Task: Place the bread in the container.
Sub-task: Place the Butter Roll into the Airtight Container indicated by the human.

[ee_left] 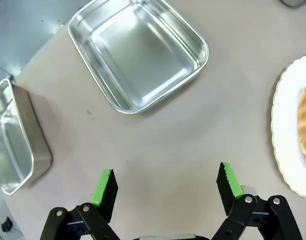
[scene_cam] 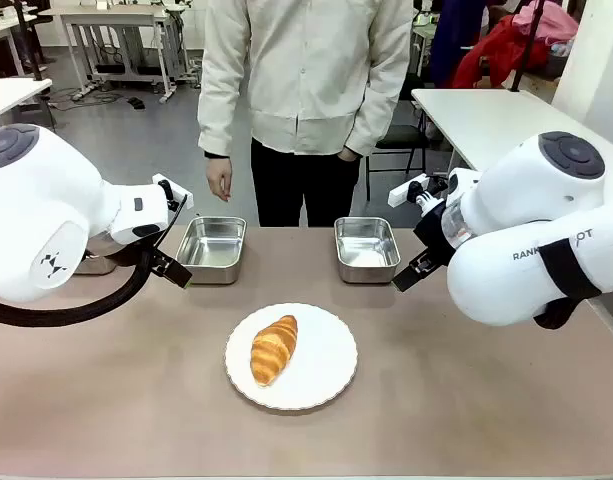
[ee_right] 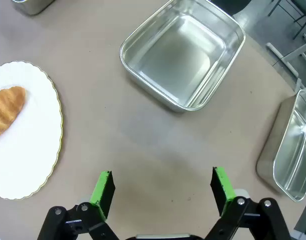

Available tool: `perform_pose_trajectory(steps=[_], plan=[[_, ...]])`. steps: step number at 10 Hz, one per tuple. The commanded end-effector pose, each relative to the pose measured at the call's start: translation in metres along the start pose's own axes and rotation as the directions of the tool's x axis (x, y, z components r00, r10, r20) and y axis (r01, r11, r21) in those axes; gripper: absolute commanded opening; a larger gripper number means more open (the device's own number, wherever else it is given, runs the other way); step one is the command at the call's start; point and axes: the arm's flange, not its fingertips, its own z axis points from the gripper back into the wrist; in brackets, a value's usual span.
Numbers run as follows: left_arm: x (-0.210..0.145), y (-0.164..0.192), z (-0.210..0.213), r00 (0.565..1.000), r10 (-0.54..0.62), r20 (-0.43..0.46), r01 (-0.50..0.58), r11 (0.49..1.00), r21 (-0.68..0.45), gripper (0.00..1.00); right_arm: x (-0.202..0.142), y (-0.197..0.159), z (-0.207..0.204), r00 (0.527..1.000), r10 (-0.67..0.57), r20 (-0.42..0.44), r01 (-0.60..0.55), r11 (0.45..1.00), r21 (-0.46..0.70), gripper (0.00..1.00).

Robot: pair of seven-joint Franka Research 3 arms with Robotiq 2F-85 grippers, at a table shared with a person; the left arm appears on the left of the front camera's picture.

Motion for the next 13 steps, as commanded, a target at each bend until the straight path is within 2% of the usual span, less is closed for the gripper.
perform_pose_trajectory(steps=[1,13], plan=[[0.0,0.0,0.0001,1.0,0.0,0.0,0.0,1.0,0.0,1.0,0.0001,0.0,0.0,1.0,0.0,0.0,0.0,1.0,0.0,1.0],[0.0,0.0,0.0001,1.0,0.0,0.0,0.0,1.0,0.0,1.0,0.0001,0.0,0.0,1.0,0.0,0.0,0.0,1.0,0.0,1.0]])
